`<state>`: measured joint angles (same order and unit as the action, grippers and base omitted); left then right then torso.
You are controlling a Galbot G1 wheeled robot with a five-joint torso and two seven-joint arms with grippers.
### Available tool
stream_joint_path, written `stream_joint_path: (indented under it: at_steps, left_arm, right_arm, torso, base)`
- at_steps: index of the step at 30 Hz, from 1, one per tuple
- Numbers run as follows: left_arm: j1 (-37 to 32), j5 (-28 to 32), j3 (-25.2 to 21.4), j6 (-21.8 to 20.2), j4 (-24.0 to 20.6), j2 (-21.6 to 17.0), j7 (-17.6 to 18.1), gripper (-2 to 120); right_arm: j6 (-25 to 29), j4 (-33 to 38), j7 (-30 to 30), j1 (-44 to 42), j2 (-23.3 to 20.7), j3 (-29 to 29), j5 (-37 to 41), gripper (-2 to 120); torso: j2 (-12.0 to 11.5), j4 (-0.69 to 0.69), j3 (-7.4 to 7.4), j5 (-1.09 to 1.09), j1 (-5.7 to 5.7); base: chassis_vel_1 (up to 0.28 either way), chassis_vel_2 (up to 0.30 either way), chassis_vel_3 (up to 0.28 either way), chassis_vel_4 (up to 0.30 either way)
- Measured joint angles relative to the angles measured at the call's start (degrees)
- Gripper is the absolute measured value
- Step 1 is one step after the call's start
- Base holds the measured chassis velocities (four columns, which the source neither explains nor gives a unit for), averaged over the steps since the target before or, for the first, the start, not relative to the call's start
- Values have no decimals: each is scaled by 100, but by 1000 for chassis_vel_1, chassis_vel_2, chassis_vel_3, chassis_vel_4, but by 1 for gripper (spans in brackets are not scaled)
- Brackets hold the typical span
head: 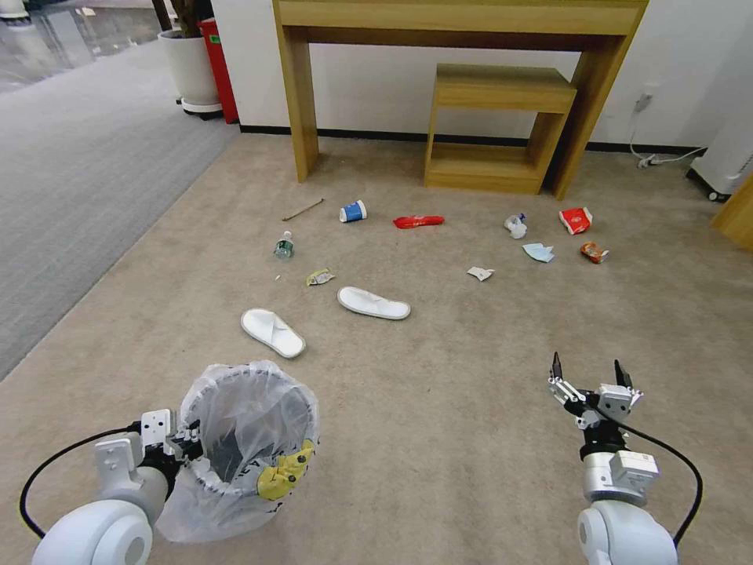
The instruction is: Pick up the trash bin and place the garbage on the floor into it.
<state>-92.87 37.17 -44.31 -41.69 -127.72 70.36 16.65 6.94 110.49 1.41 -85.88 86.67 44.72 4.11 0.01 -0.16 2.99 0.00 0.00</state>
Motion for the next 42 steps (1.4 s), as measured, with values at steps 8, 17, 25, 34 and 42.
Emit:
stream_joint_path:
  at_steps: [8,17,25,34,42]
  left_arm:
    - [182,582,-58,-48,-71,332,204,1]
    - [271,1044,-52,-50,54,438,471,1]
    - [289,1513,-122,-50,159,221,767,1]
    - [152,1853,-248,-50,135,-54,951,1]
    - [69,1825,-240,-49,-3,1,961,1]
  right_arm:
    - [-85,17,0,-19,-44,48,-15,100]
    - [-116,42,4,-90,-88,88,-23,100]
    - [-56,62,-20,-128,-99,108,-38,100]
    - [47,93,-17,-205,-110,115,-99,100]
    - [8,144,-1,-210,-105,103,-98,100]
  torso:
    - [0,0,0,0,0]
    - [0,0,0,0,0]
    - [0,0,0,0,0]
    - [0,0,0,0,0]
    - [0,0,0,0,0]
  base:
    - [0,0,0,0]
    - [0,0,0,0]
    - [0,0,0,0]
    - [0,0,0,0]
    - [0,0,0,0]
